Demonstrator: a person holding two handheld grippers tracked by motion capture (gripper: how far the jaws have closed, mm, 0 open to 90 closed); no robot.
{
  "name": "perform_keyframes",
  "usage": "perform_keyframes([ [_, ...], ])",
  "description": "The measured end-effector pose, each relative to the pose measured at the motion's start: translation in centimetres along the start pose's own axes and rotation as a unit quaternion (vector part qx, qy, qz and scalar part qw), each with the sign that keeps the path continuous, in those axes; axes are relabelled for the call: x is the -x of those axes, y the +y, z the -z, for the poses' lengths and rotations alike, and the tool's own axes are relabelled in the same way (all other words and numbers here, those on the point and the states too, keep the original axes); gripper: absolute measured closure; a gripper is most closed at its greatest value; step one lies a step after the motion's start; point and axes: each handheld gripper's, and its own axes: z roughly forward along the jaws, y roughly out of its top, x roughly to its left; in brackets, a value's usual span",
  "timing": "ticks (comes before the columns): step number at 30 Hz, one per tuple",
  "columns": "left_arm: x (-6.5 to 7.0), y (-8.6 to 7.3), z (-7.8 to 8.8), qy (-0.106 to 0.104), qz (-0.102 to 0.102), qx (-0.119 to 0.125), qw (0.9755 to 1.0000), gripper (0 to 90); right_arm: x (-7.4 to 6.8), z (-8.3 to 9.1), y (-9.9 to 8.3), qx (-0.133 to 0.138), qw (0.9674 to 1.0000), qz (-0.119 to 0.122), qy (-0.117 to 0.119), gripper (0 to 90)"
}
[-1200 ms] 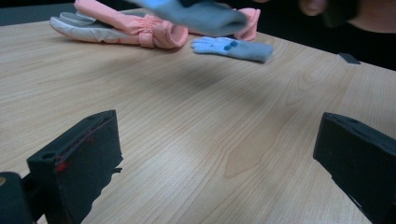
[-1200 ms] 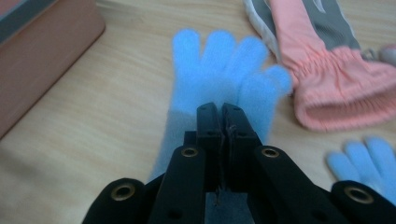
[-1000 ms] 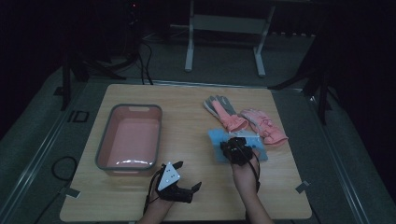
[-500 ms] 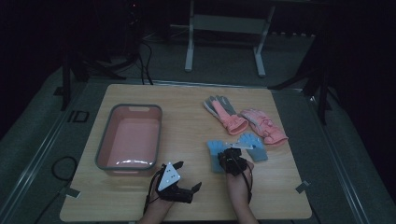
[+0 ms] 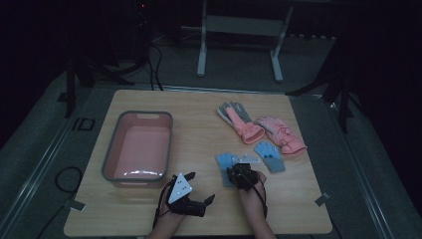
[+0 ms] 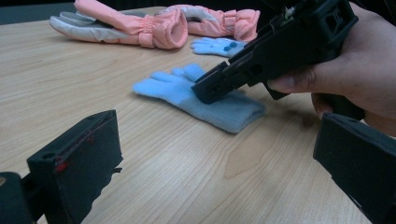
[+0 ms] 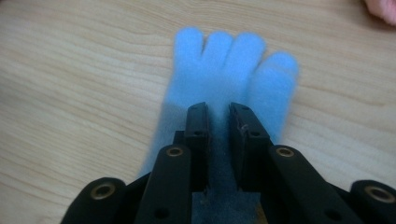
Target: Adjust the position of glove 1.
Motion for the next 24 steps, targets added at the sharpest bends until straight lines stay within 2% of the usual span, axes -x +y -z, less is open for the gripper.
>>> perform_keyframes([
  [2,0.0,0.0,0.0,0.000,0.000,0.000,1.0000,1.1,0.1,-0.2,0.0,0.005,0.9999,0.004,0.010,72.6],
  [5,0.0,0.0,0.0,0.000,0.000,0.000,1.0000,1.1,0.4,0.2,0.4,0.001,0.9996,-0.006,0.027,64.5],
  [7,0.0,0.0,0.0,-0.001,0.002,0.000,1.0000,1.1,0.6,1.0,0.9,0.014,0.9996,0.003,0.026,62.4],
  [9,0.0,0.0,0.0,-0.002,0.002,0.000,1.0000,1.1,1.4,2.0,1.6,0.027,0.9993,0.013,0.024,62.0],
  [12,0.0,0.0,0.0,-0.003,0.000,0.000,1.0000,1.1,3.6,3.4,2.7,0.048,0.9979,0.035,0.028,62.3],
  [14,0.0,0.0,0.0,-0.003,0.000,0.000,1.0000,1.1,5.3,4.1,3.1,0.058,0.9963,0.058,0.026,63.9],
  [17,0.0,0.0,0.0,-0.003,0.003,0.000,1.0000,1.1,8.2,4.8,3.4,0.062,0.9946,0.076,0.035,64.8],
  [21,-0.1,0.0,0.0,-0.005,0.006,0.001,1.0000,1.1,12.0,5.1,3.5,0.045,0.9947,0.084,0.037,65.2],
  [24,-0.1,0.0,0.0,-0.006,0.006,0.003,1.0000,1.1,14.4,4.9,3.1,0.027,0.9949,0.088,0.040,65.2],
])
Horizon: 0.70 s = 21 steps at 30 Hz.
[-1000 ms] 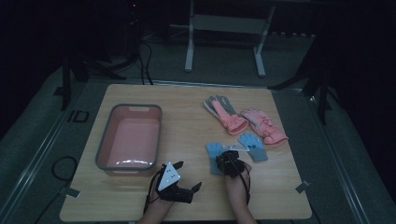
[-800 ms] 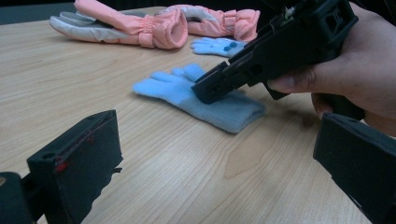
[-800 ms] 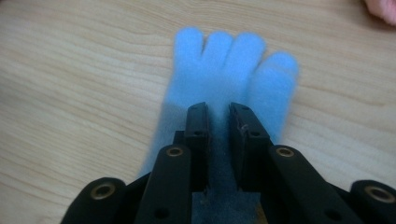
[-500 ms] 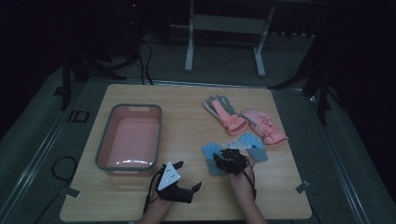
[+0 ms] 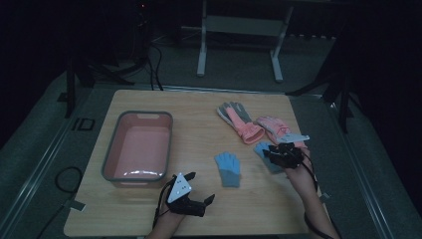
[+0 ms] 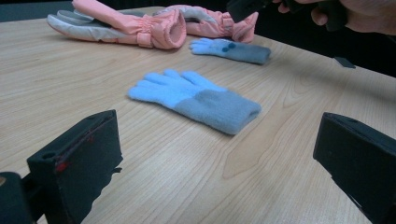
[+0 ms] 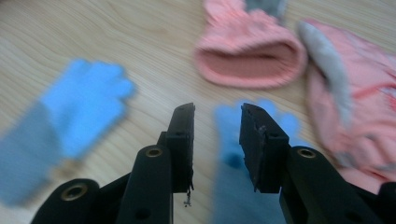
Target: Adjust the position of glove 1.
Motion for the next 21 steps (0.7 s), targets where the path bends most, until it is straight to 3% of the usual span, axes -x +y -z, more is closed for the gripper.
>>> perform_keyframes([
  [5,0.0,0.0,0.0,0.002,-0.001,0.000,1.0000,1.1,2.6,-0.8,-1.7,-0.023,0.9996,0.000,0.014,63.3],
  [10,0.0,0.0,0.0,0.003,0.001,-0.001,1.0000,1.1,3.4,-2.2,-3.1,-0.020,0.9993,0.002,0.031,59.9],
  [13,0.0,0.0,0.0,0.004,0.000,-0.001,1.0000,1.1,3.6,-3.5,-3.7,-0.031,0.9991,0.000,0.028,58.8],
  [14,0.1,0.0,0.0,0.004,-0.002,-0.001,1.0000,1.1,3.5,-3.6,-4.0,-0.020,0.9994,0.002,0.027,60.5],
  [17,0.1,0.0,0.0,0.006,-0.006,0.000,1.0000,1.1,3.6,-3.6,-4.2,-0.016,0.9997,-0.009,0.014,77.7],
  [21,0.1,0.0,0.0,0.006,-0.004,0.001,1.0000,1.1,3.4,-3.6,-4.0,-0.023,0.9995,-0.014,0.014,82.9],
])
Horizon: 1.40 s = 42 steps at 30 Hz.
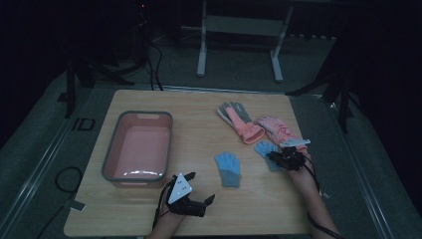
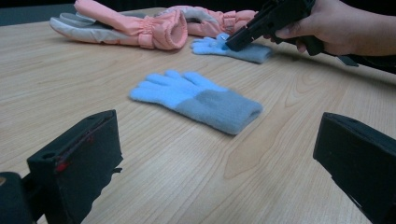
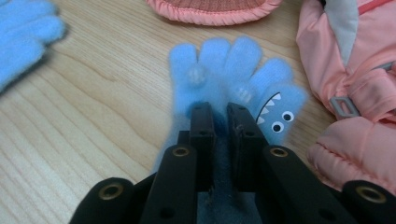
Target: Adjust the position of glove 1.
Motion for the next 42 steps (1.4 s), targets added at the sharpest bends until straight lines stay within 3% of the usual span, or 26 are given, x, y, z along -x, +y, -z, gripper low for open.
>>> perform_keyframes([
  [4,0.0,0.0,0.0,0.002,0.001,0.000,1.0000,1.1,-1.1,0.5,0.5,-0.005,0.9994,-0.030,-0.016,84.6],
  [7,0.0,0.0,0.0,0.002,-0.002,-0.001,1.0000,1.1,-2.5,2.1,1.3,0.009,0.9973,-0.067,-0.030,85.0],
  [9,0.0,0.0,0.0,0.002,-0.002,-0.002,1.0000,1.1,-3.5,3.5,1.9,0.019,0.9959,-0.077,-0.043,85.1],
  [14,0.0,0.0,0.0,0.002,-0.002,-0.001,1.0000,1.1,-6.1,5.8,2.4,0.026,0.9914,-0.103,-0.077,85.5],
  [16,0.0,0.0,0.0,0.002,-0.002,-0.002,1.0000,1.1,-6.9,6.3,2.3,0.028,0.9881,-0.117,-0.096,85.5],
  [18,0.0,0.0,0.0,0.002,-0.003,-0.002,1.0000,1.1,-7.6,6.6,2.1,0.032,0.9854,-0.136,-0.097,85.5],
  [24,0.0,0.0,0.0,0.002,-0.003,-0.002,1.0000,1.1,-9.2,6.6,1.5,0.033,0.9823,-0.149,-0.109,85.5],
  [30,0.0,0.0,0.0,0.001,-0.003,-0.002,1.0000,1.1,-10.1,5.3,0.2,0.022,0.9805,-0.153,-0.121,84.6],
  [38,0.0,0.0,0.0,0.001,-0.004,-0.003,1.0000,1.1,-10.0,2.9,-1.3,-0.007,0.9802,-0.158,-0.119,84.1],
  [42,0.1,0.0,0.0,0.001,-0.004,-0.003,1.0000,1.1,-9.9,2.3,-1.9,-0.008,0.9805,-0.156,-0.119,81.6],
])
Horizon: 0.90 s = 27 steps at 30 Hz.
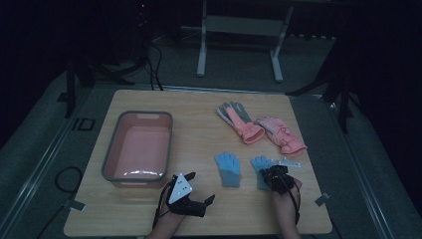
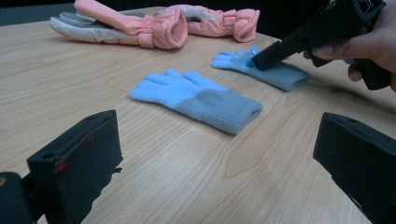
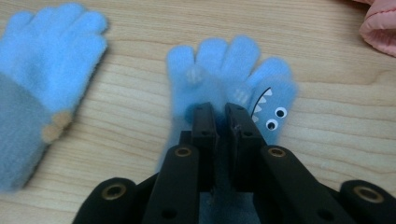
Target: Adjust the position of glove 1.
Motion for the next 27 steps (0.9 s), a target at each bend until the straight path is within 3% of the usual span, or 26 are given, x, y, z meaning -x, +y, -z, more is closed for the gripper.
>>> perform_keyframes([
  [3,0.0,0.0,0.0,0.000,0.001,0.000,1.0000,1.1,0.2,-0.1,0.0,-0.001,1.0000,0.005,0.005,78.7],
  [7,0.0,0.0,0.0,0.000,-0.002,0.000,1.0000,1.1,0.3,-0.1,0.1,-0.002,0.9998,0.012,0.014,68.1],
  [10,0.0,0.0,0.0,-0.001,-0.001,0.000,1.0000,1.1,0.7,0.3,0.5,-0.002,0.9994,0.032,0.015,61.5],
  [13,0.0,0.0,0.0,-0.001,-0.001,0.000,1.0000,1.1,1.3,0.8,1.2,0.009,0.9981,0.051,0.035,59.1],
  [14,0.0,0.0,0.0,-0.001,-0.001,0.000,1.0000,1.1,2.3,1.5,2.2,0.011,0.9966,0.064,0.051,56.7],
  [17,0.0,0.0,0.0,-0.001,0.000,0.000,1.0000,1.1,3.6,2.1,3.0,0.011,0.9916,0.085,0.097,56.6],
  [18,0.0,0.0,0.0,-0.001,0.001,0.000,1.0000,1.1,4.0,2.2,3.2,0.011,0.9879,0.103,0.115,57.6],
  [20,-0.1,0.0,0.0,-0.002,0.002,0.000,1.0000,1.1,4.4,2.2,3.2,0.010,0.9806,0.143,0.133,58.3],
  [23,-0.1,0.0,0.0,-0.002,0.005,0.000,1.0000,1.1,4.6,1.8,2.7,0.002,0.9734,0.180,0.142,60.2],
  [25,-0.1,0.0,0.0,-0.002,0.005,0.001,1.0000,1.1,4.6,1.5,2.4,-0.004,0.9715,0.189,0.143,60.7],
  [27,-0.1,0.0,0.0,-0.002,0.004,0.000,1.0000,1.1,4.6,1.0,1.9,-0.011,0.9723,0.184,0.143,62.8],
])
